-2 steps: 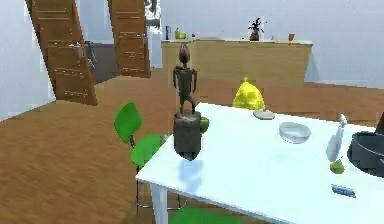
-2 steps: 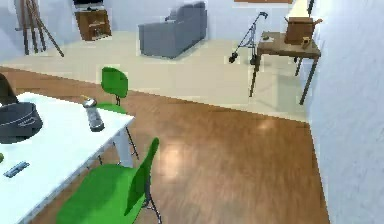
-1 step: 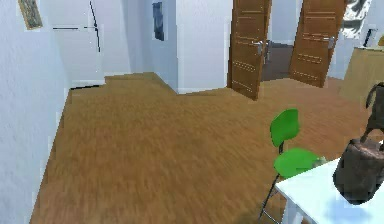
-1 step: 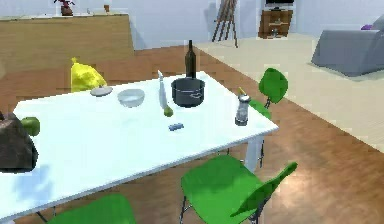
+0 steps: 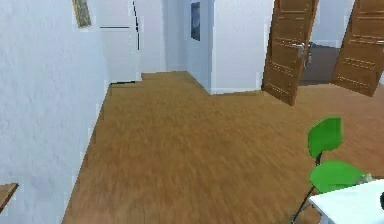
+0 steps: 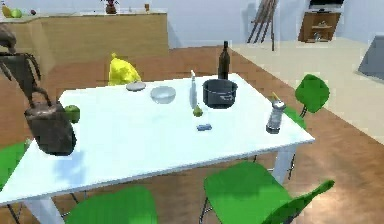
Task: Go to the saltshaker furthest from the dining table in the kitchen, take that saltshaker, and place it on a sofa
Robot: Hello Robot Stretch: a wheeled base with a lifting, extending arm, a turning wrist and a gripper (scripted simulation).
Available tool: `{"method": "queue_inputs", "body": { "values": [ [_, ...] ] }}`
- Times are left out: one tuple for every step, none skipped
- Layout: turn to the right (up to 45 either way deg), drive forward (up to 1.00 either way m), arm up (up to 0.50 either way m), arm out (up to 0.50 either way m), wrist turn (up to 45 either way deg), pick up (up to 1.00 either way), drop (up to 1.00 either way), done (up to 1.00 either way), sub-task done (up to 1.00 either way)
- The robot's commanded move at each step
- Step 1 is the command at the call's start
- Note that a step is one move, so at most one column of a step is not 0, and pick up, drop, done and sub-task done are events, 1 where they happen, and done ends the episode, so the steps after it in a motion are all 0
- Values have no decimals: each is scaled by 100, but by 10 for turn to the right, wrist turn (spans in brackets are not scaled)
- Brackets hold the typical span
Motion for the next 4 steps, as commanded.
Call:
{"method": "queue_inputs", "body": {
  "values": [
    [0,60,0,0,0,0,0,0,0],
    [300,0,0,0,0,0,0,0,0],
    [0,100,0,0,0,0,0,0,0],
    [-90,0,0,0,0,0,0,0,0]
  ]
}}
